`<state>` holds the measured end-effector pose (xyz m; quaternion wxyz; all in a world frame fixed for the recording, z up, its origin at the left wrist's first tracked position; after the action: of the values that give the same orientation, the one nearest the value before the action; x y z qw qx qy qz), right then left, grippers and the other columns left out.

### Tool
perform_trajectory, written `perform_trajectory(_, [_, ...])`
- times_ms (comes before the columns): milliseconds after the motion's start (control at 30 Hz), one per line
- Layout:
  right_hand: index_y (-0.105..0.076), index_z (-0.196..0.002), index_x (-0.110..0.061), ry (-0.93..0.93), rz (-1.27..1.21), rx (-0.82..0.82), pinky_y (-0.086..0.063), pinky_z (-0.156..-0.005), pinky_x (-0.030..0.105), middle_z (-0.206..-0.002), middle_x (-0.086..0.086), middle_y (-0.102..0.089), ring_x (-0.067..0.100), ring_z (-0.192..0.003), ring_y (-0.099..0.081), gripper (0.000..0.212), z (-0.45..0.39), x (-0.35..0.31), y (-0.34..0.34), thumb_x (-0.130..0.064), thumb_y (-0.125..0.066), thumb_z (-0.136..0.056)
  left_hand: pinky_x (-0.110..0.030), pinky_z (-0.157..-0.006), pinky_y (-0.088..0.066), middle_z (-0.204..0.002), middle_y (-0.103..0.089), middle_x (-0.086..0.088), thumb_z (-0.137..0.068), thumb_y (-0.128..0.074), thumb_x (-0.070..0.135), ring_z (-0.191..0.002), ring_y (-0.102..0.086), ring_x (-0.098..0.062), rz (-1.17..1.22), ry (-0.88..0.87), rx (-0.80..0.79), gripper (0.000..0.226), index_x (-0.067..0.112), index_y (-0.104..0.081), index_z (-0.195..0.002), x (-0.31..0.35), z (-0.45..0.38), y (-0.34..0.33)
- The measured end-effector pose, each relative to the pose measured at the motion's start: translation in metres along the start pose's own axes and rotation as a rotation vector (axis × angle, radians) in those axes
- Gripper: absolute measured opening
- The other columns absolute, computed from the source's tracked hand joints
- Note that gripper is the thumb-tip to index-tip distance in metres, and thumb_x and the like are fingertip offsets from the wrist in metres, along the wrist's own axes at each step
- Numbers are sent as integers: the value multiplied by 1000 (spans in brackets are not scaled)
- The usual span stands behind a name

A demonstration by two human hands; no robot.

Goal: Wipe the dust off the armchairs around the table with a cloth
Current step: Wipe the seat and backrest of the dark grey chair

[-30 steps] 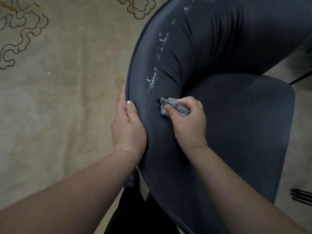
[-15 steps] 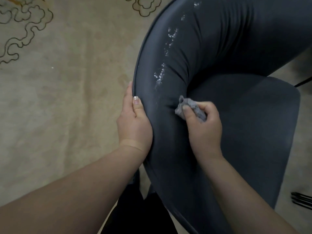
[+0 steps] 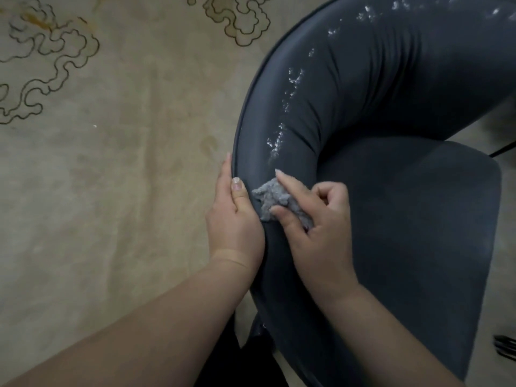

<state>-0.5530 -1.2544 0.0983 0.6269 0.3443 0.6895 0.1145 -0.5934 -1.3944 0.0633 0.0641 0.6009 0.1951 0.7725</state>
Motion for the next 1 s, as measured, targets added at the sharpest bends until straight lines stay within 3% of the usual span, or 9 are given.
perform_trajectory(100, [-56,-129,-31,21,12,30,-45,-92,35,-95,1,-33,22,-89,-45,47,-33,-3,-10,-28,-68,-84,13,-77,-20,-127,-43,23,-103,-32,23,-98,-29,31,-12,-2,3,43,33,-37,-144,0,-1,1])
perform_trajectory(200, [-56,-130,-30,16,-10,46,-43,-95,37,-96,4,-33,24,-91,-45,47,-60,-3,-17,-25,-69,-85,12,-81,-19,-136,-45,18,-103,-32,24,-113,-32,19,-8,-2,11,43,34,-36,-144,0,-2,0])
perform_trajectory(333, [-47,-133,-36,91,11,23,-42,-92,28,-96,0,-34,19,-90,-44,49,-29,-6,-9,-39,-60,-86,14,-71,-18,-116,-41,25,-103,-33,22,-107,-34,19,-26,-4,14,43,34,-37,-144,1,0,1])
perform_trajectory(433, [-50,-132,-35,103,7,10,-42,-93,28,-96,-2,-34,19,-90,-44,49,-26,-5,-10,-37,-62,-84,13,-68,-22,-103,-40,38,-103,-33,22,-87,-32,36,-21,8,8,43,36,-38,-143,1,0,2])
perform_trajectory(600, [-53,-130,-33,92,6,65,-42,-96,38,-96,4,-33,25,-92,-45,48,-86,-10,-17,-28,-67,-85,14,-74,-17,-119,-40,27,-103,-34,21,-102,-29,28,-27,-10,13,43,33,-38,-144,3,0,1])
perform_trajectory(700, [-57,-129,-33,29,0,64,-42,-98,40,-97,3,-34,26,-94,-46,45,-103,-3,-22,-29,-67,-86,14,-71,-18,-116,-41,28,-103,-34,22,-90,-27,35,-24,14,13,43,34,-38,-144,2,0,1])
perform_trajectory(867, [-49,-131,-36,106,-29,33,-46,-91,34,-94,1,-35,22,-88,-46,47,-55,-8,-18,-38,-60,-86,13,-70,-19,-113,-43,25,-102,-34,22,-93,-30,28,-36,16,13,43,35,-37,-144,3,0,3])
perform_trajectory(1000, [-59,-128,-28,93,-11,22,-45,-93,38,-94,3,-34,26,-88,-47,44,-75,-5,-21,-24,-67,-85,14,-68,-17,-112,-44,24,-102,-35,21,-105,-39,10,-50,6,30,43,33,-39,-143,6,0,3])
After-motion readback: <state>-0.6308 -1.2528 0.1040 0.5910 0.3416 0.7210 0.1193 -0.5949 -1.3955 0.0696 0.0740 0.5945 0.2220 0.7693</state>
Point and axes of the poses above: each hand's wrist, its own z-axis away from the middle knuckle, its own y-axis out of the back of the hand, x = y × z, the point moved 7 cm from there along -z, towards the middle knuckle
